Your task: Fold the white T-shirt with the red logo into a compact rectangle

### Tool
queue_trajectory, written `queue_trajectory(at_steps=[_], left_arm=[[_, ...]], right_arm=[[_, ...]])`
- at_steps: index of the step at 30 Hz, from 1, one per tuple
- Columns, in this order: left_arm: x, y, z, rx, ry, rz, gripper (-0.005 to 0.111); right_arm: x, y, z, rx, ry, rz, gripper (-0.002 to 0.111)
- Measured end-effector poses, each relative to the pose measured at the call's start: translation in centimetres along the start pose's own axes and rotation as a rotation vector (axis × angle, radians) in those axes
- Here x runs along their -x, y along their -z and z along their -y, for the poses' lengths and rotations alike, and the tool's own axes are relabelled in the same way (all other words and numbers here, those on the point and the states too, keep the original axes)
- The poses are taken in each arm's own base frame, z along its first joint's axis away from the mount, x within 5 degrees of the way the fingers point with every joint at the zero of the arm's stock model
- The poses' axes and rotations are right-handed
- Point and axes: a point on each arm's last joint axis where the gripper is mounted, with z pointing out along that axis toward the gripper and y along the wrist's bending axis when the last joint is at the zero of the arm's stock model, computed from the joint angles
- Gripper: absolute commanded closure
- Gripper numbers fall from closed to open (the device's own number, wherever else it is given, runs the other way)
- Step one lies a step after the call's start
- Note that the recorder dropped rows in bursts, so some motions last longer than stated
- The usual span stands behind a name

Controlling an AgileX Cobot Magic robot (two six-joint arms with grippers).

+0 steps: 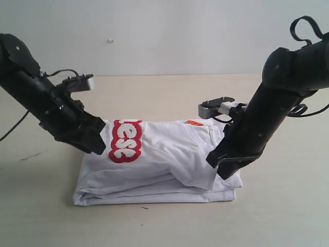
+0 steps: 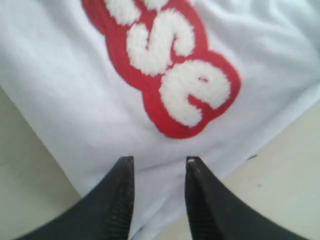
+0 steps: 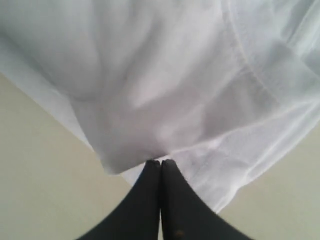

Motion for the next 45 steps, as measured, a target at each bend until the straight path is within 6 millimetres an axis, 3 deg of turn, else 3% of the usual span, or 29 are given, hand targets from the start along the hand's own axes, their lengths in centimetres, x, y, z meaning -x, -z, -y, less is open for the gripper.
queue_trajectory(at_steps=[3, 10, 19, 29, 35, 40, 45], left_arm=[[0.2, 2.5, 1.2, 0.012, -0.031, 0.069, 0.107], [-0.6, 7.5, 3.6, 0.080, -0.054, 0.283, 0.107], [-5.9, 11.6, 5.7, 0.194, 0.001, 0.608, 0.107], [-12.4, 12.3, 6.1, 0.259, 0.110, 0.844, 0.107], [-16.9, 11.4, 5.9, 0.308, 0.140, 0.926, 0.107], [-19.0, 11.8, 6.3, 0.322, 0.127, 1.008, 0.107], [-19.8, 12.3, 7.0, 0.296, 0.104, 1.029, 0.107]], right_arm=[[0.0, 1.6, -0.5, -0.023, -0.007, 0.041, 0.108], [-0.4, 6.1, -1.1, -0.153, -0.046, 0.148, 0.108], [-3.6, 11.4, -3.4, -0.262, -0.062, 0.431, 0.108], [-9.2, 14.0, -5.5, -0.332, -0.073, 0.711, 0.108], [-13.1, 14.5, -6.7, -0.364, -0.070, 0.867, 0.108], [-14.9, 15.4, -7.5, -0.377, -0.052, 0.951, 0.108], [-15.4, 16.0, -7.9, -0.366, -0.070, 0.992, 0.108]])
